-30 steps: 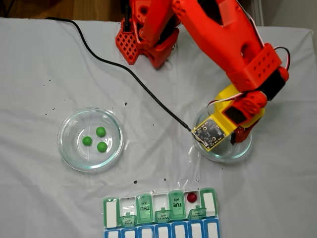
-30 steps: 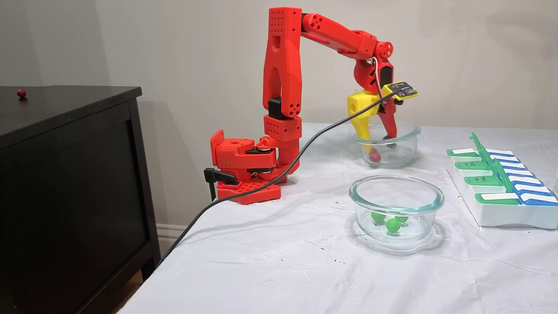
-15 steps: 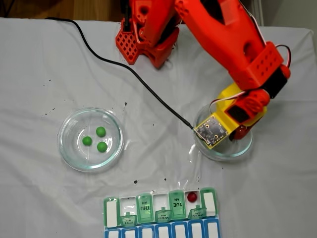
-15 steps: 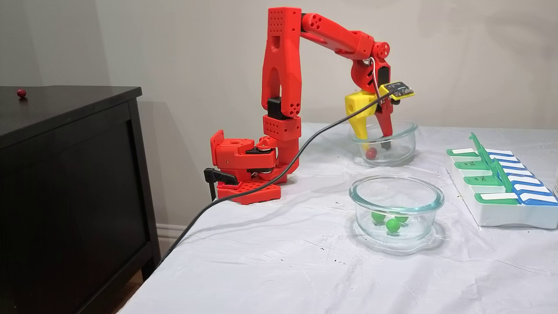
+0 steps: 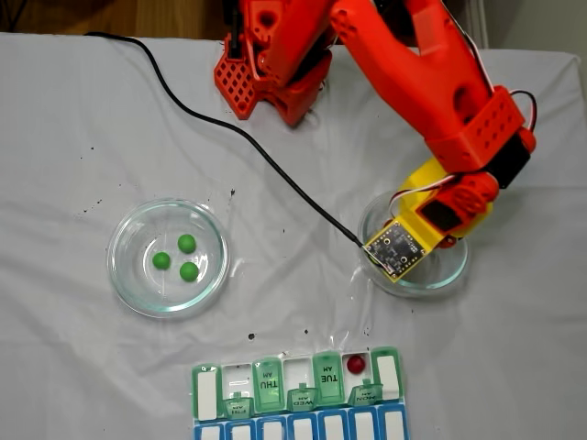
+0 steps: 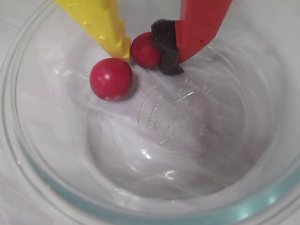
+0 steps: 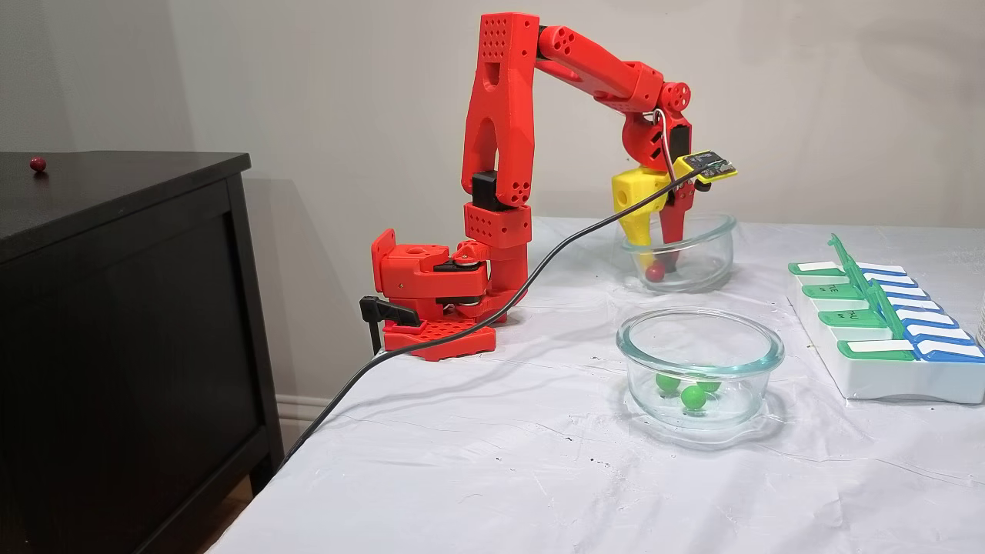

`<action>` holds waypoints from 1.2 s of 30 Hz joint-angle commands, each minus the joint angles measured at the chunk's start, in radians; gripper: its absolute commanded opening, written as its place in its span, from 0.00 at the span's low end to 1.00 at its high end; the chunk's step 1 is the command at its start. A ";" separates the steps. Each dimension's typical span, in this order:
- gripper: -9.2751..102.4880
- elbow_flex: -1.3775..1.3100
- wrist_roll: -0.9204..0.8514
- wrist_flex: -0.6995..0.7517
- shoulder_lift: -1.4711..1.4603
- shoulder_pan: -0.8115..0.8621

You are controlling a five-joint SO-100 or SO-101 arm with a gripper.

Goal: Sort medicines into box.

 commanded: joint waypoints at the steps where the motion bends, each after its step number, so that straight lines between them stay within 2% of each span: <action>1: 0.08 -0.018 -0.002 0.025 0.067 -0.026; 10: 0.08 -0.137 -0.103 0.031 0.279 0.149; 13: 0.08 -0.146 -0.155 -0.020 0.314 0.204; 16: 0.08 -0.219 -0.206 0.041 0.278 0.265; 21: 0.08 -0.304 -0.245 0.040 0.279 0.388; 24: 0.08 -0.419 -0.296 0.106 0.227 0.474; 29: 0.08 -0.477 -0.388 0.043 0.195 0.620; 32: 0.08 -0.462 -0.463 -0.048 0.187 0.716; 36: 0.08 -0.465 -0.511 -0.112 0.120 0.759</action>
